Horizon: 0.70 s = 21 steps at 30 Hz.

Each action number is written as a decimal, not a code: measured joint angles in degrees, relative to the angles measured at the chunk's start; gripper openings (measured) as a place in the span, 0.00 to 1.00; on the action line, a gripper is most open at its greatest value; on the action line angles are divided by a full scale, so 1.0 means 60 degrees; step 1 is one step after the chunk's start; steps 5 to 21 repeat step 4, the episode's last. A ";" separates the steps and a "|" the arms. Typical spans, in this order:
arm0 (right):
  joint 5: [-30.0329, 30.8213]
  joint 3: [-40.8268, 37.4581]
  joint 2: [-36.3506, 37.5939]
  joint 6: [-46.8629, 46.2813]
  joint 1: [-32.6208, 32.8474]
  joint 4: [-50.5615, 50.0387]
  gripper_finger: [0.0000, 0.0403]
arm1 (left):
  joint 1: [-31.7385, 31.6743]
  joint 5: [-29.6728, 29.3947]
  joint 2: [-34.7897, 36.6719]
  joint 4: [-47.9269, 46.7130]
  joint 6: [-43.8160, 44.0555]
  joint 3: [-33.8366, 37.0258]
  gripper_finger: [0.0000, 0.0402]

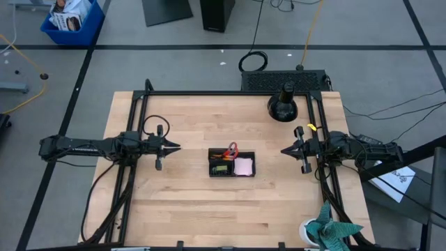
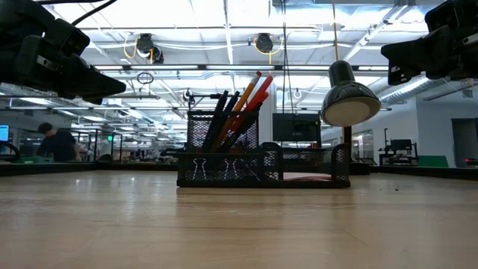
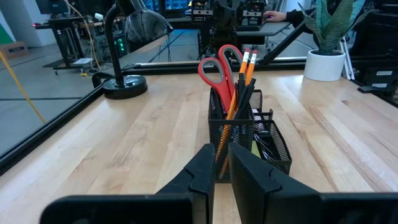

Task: Pick and place office supplies into organizer
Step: Return to Home Position

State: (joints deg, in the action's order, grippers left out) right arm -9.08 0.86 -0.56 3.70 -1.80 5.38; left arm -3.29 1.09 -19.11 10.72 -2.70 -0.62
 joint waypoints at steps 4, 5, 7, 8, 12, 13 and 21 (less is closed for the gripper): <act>-0.0003 0.0000 0.0003 -0.0003 -0.0001 -0.0003 0.00 | -0.0001 0.0000 0.0000 0.0000 0.0000 0.0000 0.13; -0.0003 0.0000 0.0003 -0.0003 -0.0001 -0.0003 0.00 | -0.0001 0.0000 0.0000 0.0000 0.0000 0.0000 0.13; -0.0003 0.0000 0.0003 -0.0003 -0.0001 -0.0003 0.00 | -0.0001 0.0000 0.0000 0.0000 0.0000 0.0000 0.13; -0.0003 0.0000 0.0003 -0.0003 -0.0001 -0.0003 0.00 | -0.0001 0.0000 0.0000 0.0000 0.0000 0.0000 0.13; -0.0003 0.0000 0.0003 -0.0003 -0.0001 -0.0003 0.00 | -0.0001 0.0000 0.0000 0.0000 0.0000 0.0000 0.13; -0.0003 0.0000 0.0003 -0.0003 -0.0001 -0.0003 0.00 | -0.0001 0.0000 0.0000 0.0000 0.0000 0.0000 0.13; -0.0003 0.0000 0.0003 -0.0003 -0.0001 -0.0003 0.00 | -0.0001 0.0000 0.0000 0.0000 0.0000 0.0000 0.13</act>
